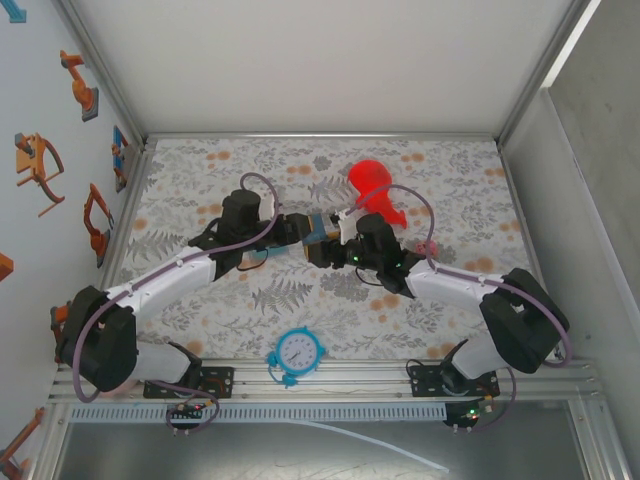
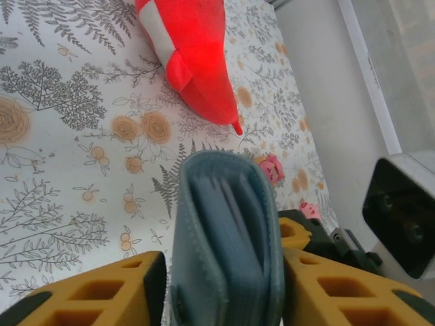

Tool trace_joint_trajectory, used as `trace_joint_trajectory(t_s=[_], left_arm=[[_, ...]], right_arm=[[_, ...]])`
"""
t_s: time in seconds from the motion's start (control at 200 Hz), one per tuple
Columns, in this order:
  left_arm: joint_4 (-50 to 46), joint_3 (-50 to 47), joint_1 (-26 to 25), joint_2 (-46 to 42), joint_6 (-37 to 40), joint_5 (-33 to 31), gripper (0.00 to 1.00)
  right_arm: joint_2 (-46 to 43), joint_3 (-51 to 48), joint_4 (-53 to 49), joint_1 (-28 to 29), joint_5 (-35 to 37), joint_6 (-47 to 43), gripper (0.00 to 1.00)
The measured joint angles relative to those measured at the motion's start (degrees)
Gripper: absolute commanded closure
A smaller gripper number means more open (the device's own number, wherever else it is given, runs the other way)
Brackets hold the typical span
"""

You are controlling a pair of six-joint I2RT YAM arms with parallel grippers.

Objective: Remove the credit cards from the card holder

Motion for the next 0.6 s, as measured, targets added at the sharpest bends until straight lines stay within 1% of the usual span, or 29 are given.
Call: trace_joint_trajectory(t_s=[0.075,0.2,0.331,0.466,0.536,0.601], left_arm=[[0.2,0.1,-0.3,0.0,-0.4,-0.3,0.85],[-0.3,0.1,-0.6,0.0,-0.3,-1.2,1.0],[-0.9,0.1,-0.9,-0.5,-0.3,-3.1,1.0],[-3.1,0.1,-0.7,-1.9,0.0,-7.2,1.0],[-4.5,0.1,-0.6,-2.7,0.3,-9.3,1.0],[-5.7,0.1,-0.6,-3.3,0.5,-11.1,1.0]], right_arm=[[0.0,0.0,0.0,0.0,0.0,0.0,0.47],[-0.2,0.0,-0.7,0.0,0.7,-0.3,0.36],[-2.4,0.0,-3.4,0.0,1.8,-1.2,0.25],[-7.6,-0.1,-6.9,0.2,4.3,-2.8,0.14],[-10.3,-0.1,-9.1,0.5,6.1,-3.8,0.1],[-12.9,-0.1,-11.6,0.9,8.0,-4.8,0.09]])
